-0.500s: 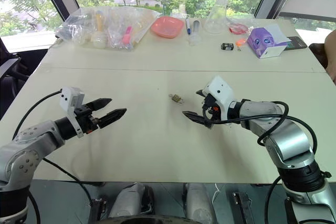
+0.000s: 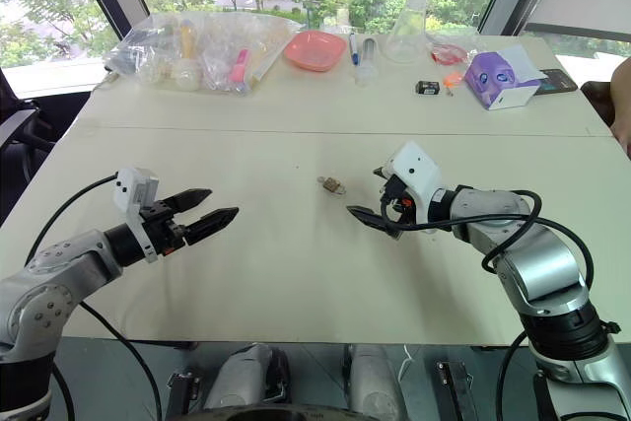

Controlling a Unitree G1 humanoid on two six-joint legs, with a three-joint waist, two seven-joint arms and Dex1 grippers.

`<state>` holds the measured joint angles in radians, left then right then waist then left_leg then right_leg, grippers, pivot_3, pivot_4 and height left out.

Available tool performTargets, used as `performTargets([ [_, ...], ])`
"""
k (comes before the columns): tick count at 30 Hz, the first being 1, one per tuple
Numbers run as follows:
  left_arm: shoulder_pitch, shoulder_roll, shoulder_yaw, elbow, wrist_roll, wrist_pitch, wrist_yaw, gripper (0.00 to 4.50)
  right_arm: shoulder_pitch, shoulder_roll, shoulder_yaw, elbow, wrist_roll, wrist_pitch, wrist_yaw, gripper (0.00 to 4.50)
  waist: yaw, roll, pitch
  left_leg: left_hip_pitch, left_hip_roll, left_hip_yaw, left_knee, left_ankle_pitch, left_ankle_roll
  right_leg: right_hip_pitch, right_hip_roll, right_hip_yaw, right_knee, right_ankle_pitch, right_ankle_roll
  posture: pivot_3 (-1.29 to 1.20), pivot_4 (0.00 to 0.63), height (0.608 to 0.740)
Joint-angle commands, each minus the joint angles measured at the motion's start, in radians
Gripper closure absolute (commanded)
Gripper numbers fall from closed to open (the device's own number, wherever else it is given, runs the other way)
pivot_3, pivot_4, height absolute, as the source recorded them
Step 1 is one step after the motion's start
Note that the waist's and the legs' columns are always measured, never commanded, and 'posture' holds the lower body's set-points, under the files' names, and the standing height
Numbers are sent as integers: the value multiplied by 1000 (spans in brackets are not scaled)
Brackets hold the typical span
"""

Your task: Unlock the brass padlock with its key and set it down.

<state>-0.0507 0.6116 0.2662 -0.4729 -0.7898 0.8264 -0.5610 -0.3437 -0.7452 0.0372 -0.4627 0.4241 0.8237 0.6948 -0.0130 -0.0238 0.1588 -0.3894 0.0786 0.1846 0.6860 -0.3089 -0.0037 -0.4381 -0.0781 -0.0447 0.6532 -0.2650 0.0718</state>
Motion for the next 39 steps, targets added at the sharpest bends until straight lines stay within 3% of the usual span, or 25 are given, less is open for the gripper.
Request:
performTargets([
  [1,-26,33,0,9,10,-14,-26,28,-35,0,4,6,-16,-2,-7,0,0,0,0,0,0,0,0,0,0,0,0,0,0,0,0,0,150,740],
  [8,-122,171,-72,119,63,-46,-206,28,-271,58,58,143,3,149,-11,0,-4,0,0,0,0,1,0,0,0,-2,0,0,1,0,0,0,150,740],
  [15,-252,342,-124,183,53,2,-414,28,-444,96,319,393,-161,44,84,0,-4,0,1,-3,0,3,-3,0,0,-4,0,-1,-2,0,0,0,150,740],
  [21,-286,326,-114,182,72,-4,-381,28,-498,182,370,551,-237,3,90,0,-5,0,1,-4,0,5,-2,0,0,-5,0,-2,-1,0,1,0,150,740],
  [30,-224,267,-87,111,54,20,-298,28,-468,247,365,583,-289,10,68,0,-6,0,1,-4,0,5,-2,1,-1,-5,0,-2,0,0,1,0,150,740],
  [33,-233,232,-95,114,55,17,-259,0,-451,260,370,597,-311,1,56,960,-5,0,1,-4,0,5,-2,1,-2,-5,0,-2,0,0,1,0,150,740],
  [39,-231,200,-100,104,53,20,-234,0,-430,261,379,591,-336,10,52,3840,-5,0,1,-4,0,5,-2,1,-2,-5,0,-2,1,1,1,0,150,740],
])
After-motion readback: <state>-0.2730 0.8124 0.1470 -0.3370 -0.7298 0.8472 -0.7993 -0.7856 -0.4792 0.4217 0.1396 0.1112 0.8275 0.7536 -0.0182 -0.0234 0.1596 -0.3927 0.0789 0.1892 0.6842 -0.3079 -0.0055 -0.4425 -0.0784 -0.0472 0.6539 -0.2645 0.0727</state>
